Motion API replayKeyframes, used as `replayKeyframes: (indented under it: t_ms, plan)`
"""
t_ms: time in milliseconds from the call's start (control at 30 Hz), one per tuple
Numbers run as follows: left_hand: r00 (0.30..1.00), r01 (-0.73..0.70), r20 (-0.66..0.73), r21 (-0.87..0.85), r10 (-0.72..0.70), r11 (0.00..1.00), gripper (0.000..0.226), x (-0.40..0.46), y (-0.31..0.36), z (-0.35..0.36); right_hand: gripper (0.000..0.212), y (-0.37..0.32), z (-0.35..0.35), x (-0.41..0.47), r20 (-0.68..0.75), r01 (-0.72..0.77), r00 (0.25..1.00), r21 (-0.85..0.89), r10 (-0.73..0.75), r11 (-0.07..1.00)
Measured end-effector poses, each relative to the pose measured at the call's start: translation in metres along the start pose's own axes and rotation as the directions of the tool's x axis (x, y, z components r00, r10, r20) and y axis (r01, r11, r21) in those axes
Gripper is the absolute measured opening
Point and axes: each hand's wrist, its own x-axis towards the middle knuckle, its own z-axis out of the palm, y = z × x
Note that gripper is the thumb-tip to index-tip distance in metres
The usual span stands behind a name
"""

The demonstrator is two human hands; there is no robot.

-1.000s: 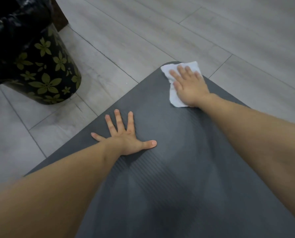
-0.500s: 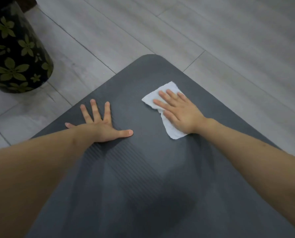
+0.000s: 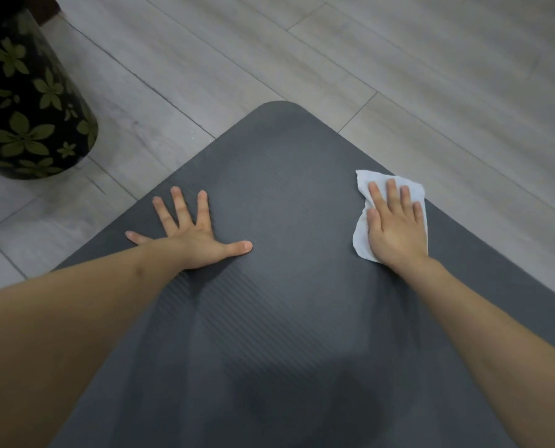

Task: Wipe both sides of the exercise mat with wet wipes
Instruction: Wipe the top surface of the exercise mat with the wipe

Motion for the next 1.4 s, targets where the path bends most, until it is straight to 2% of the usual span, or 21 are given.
replayKeyframes:
  t_ms: [100,167,233,267,333,400,500,600,667,700,733,800,867,900,967,1067,1167,1233,1300,1400]
  plan:
    - [0.998,-0.040,-0.049,-0.035,0.038,0.999,0.133,0.005,-0.006,0.007,0.057,-0.042,0.000,0.029,-0.003,-0.004,1.000,0.009,0.004,1.000]
    - [0.981,-0.093,-0.177,-0.065,0.081,0.994,0.108,0.006,-0.017,0.012,0.057,-0.087,0.005,0.055,0.000,0.065,0.998,-0.005,-0.065,0.998]
    - [0.913,-0.158,-0.389,-0.053,0.125,0.986,0.075,0.001,-0.036,0.019,0.057,-0.139,0.007,0.077,0.023,0.143,0.990,-0.015,-0.143,0.990]
    - [0.869,-0.184,-0.474,-0.052,0.138,0.982,0.065,-0.002,-0.049,0.022,0.057,-0.165,0.009,0.084,0.042,0.187,0.982,-0.020,-0.186,0.982]
    - [0.816,-0.205,-0.562,-0.063,0.135,0.977,0.056,-0.009,-0.076,0.027,0.057,-0.216,0.017,0.082,0.075,0.325,0.944,-0.042,-0.321,0.945]
    - [0.794,-0.166,-0.603,-0.087,0.081,0.982,0.052,-0.018,-0.105,0.032,0.057,-0.264,0.032,0.058,0.117,0.513,0.855,-0.063,-0.505,0.856]
    - [0.773,-0.103,-0.634,-0.105,0.013,0.989,0.049,-0.035,-0.146,0.042,0.056,-0.302,0.058,-0.003,0.151,0.734,0.677,-0.073,-0.720,0.675]
    - [0.780,-0.097,-0.625,-0.052,0.044,0.994,0.046,-0.049,-0.168,0.051,0.055,-0.296,0.071,-0.050,0.204,0.869,0.492,-0.062,-0.846,0.491]
    - [0.793,-0.096,-0.608,-0.041,0.052,0.995,0.046,-0.052,-0.168,0.054,0.054,-0.281,0.068,-0.054,0.238,0.912,0.406,-0.051,-0.882,0.407]
    - [0.799,-0.093,-0.599,-0.044,0.048,0.995,0.048,-0.052,-0.164,0.054,0.053,-0.274,0.063,-0.043,0.229,0.915,0.402,-0.055,-0.887,0.400]
    - [0.806,-0.097,-0.590,-0.050,0.049,0.994,0.052,-0.051,-0.159,0.053,0.054,-0.267,0.058,-0.025,0.215,0.898,0.439,-0.067,-0.872,0.435]
    - [0.824,-0.112,-0.564,-0.070,0.053,0.991,0.060,-0.049,-0.144,0.049,0.057,-0.251,0.046,0.026,0.171,0.786,0.617,-0.092,-0.768,0.611]
    - [0.846,-0.116,-0.528,-0.047,0.074,0.992,0.062,-0.045,-0.124,0.046,0.060,-0.221,0.027,0.079,0.111,0.576,0.818,-0.126,-0.565,0.808]
    - [0.865,-0.109,-0.496,-0.036,0.077,0.993,0.063,-0.043,-0.115,0.045,0.058,-0.203,0.018,0.101,0.083,0.463,0.886,-0.117,-0.456,0.878]
    - [0.924,-0.071,-0.378,-0.018,0.059,0.997,0.068,-0.038,-0.102,0.044,0.057,-0.164,0.006,0.125,0.044,0.277,0.960,-0.059,-0.275,0.959]
    - [0.970,-0.037,-0.241,0.010,0.038,0.999,0.073,-0.032,-0.100,0.039,0.058,-0.141,0.004,0.122,0.020,0.147,0.989,-0.033,-0.146,0.989]
    - [0.978,-0.058,-0.200,0.015,0.060,0.998,0.075,-0.031,-0.105,0.033,0.058,-0.154,0.009,0.105,0.024,0.134,0.991,-0.029,-0.133,0.991]
    - [0.978,-0.083,-0.194,0.005,0.083,0.997,0.076,-0.031,-0.107,0.030,0.057,-0.164,0.015,0.085,0.043,0.240,0.971,-0.064,-0.237,0.969]
    - [0.975,-0.110,-0.194,-0.012,0.106,0.994,0.075,-0.033,-0.111,0.028,0.058,-0.175,0.024,0.055,0.078,0.394,0.919,-0.105,-0.387,0.913]
    - [0.963,-0.139,-0.236,-0.022,0.130,0.990,0.069,-0.041,-0.121,0.029,0.059,-0.193,0.042,-0.018,0.153,0.626,0.777,-0.097,-0.610,0.773]
